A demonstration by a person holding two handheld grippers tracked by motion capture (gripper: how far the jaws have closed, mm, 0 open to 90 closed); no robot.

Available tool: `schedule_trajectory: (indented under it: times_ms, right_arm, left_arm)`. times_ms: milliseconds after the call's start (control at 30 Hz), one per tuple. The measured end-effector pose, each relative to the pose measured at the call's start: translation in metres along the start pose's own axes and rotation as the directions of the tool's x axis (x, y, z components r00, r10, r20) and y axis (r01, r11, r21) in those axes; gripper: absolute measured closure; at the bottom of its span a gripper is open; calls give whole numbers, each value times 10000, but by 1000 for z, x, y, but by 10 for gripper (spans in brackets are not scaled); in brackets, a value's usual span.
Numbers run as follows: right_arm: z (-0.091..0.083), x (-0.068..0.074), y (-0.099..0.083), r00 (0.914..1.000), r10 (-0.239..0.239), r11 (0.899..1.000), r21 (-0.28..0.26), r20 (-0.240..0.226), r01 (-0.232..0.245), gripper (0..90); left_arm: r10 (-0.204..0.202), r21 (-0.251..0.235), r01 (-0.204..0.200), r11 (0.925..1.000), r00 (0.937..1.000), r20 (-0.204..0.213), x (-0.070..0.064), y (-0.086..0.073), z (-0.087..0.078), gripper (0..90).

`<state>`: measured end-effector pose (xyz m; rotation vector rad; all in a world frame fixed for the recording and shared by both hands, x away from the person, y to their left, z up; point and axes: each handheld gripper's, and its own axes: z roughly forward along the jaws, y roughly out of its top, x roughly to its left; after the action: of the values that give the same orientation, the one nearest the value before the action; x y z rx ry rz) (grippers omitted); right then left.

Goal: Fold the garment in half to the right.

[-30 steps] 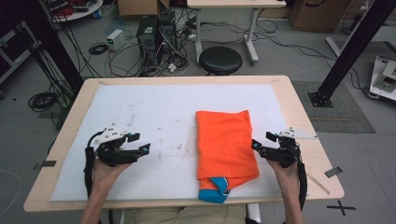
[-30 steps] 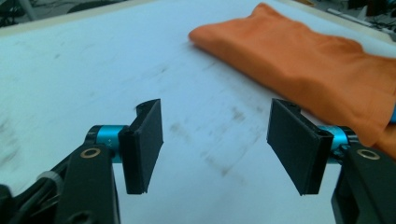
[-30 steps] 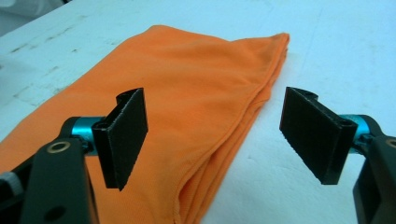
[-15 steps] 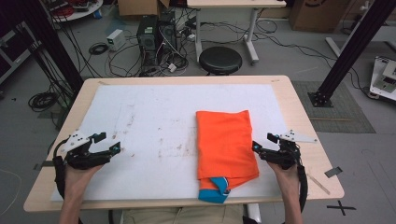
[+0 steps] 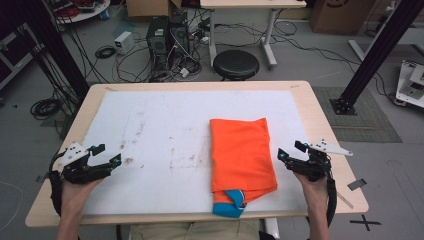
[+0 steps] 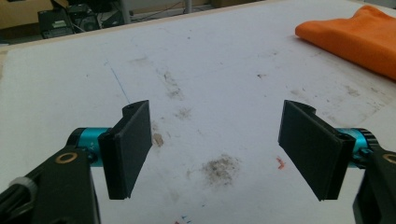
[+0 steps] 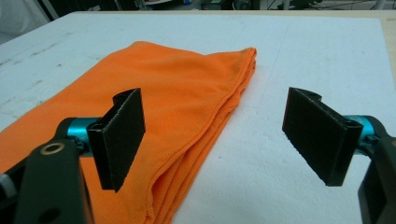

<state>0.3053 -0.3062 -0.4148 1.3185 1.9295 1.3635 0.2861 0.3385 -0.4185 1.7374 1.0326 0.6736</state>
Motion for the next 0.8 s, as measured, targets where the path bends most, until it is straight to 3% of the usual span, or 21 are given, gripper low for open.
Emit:
schedule_trajectory:
  times_ms: [800]
  right_arm:
    - [2,0,2,9999,41,10000,29,-109,-40,217]
  left_arm:
    - [116,275,-116,9996,9999,-10,0,-4,-1,259]
